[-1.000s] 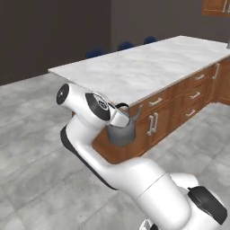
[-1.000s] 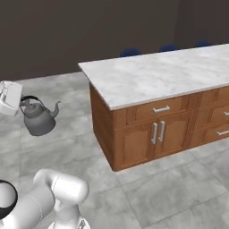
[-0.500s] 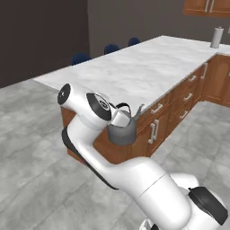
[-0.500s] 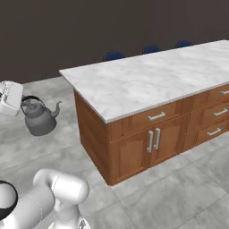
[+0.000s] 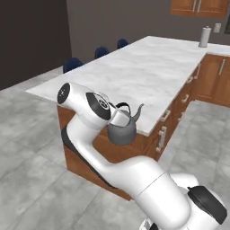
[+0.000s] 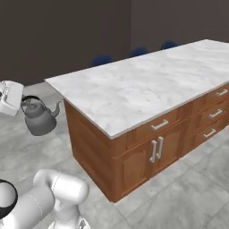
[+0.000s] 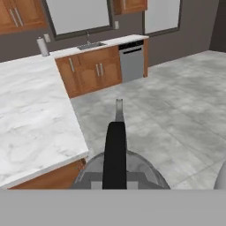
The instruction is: The kettle is done boiling. Turn off the stove, then wait for 300 timesteps before moving the kettle to the dining table.
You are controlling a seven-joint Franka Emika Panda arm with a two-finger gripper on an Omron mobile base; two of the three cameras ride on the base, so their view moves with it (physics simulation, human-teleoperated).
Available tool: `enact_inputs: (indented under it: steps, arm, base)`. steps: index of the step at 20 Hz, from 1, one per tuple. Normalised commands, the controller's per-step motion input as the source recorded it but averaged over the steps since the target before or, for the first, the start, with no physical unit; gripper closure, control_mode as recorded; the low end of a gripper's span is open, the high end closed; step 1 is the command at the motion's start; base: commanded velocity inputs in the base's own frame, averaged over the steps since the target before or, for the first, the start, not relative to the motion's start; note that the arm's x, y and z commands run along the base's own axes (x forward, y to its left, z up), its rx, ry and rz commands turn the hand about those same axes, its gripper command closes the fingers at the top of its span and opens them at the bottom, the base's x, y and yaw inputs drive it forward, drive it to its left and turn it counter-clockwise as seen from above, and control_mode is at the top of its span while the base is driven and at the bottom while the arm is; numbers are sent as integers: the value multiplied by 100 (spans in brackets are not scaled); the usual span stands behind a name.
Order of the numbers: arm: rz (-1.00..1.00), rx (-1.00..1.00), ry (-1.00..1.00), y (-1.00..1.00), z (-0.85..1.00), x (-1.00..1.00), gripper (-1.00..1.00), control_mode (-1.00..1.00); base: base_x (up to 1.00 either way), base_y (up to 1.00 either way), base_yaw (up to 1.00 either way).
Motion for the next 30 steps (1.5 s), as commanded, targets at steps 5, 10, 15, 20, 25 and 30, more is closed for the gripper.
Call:
enact_inputs:
  steps: [5, 10, 15, 20, 25, 30]
  arm:
    - [0, 0, 0, 0, 0, 0, 100, 100]
    - [0, 0, 0, 0, 0, 0, 100, 100]
    - [0, 0, 0, 0, 0, 0, 100, 100]
    - [0, 0, 0, 0, 0, 0, 100, 100]
    - [0, 0, 0, 0, 0, 0, 100, 100]
    - [0, 0, 0, 0, 0, 0, 100, 100]
  base:
    - [42, 59, -30]
    - [34, 56, -31]
    - [34, 57, -33]
    - [31, 61, -33]
    - [25, 61, -32]
    - [26, 61, -32]
